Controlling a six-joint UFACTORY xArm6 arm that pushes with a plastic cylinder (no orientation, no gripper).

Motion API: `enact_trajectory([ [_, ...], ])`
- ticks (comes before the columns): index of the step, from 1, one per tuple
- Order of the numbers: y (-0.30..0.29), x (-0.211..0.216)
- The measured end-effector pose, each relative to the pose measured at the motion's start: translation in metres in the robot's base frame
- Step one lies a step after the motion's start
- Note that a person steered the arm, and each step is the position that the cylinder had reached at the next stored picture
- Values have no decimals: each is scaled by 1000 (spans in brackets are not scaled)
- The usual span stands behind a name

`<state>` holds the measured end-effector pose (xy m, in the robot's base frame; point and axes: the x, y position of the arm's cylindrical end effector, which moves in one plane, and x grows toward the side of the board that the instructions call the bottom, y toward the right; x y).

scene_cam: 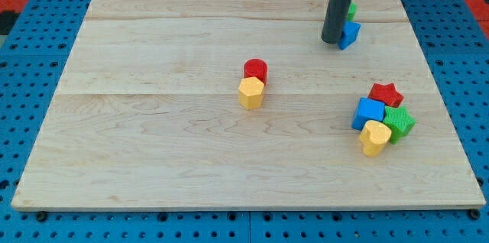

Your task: Touch the right side of the blue triangle

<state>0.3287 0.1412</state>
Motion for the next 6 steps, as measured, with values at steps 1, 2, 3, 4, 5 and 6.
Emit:
enact_trajectory([
  [1, -21, 5],
  [2, -23, 26],
  [3, -6, 45],
  [4, 30, 51],
  [5, 52, 30],
  [6, 53, 10],
])
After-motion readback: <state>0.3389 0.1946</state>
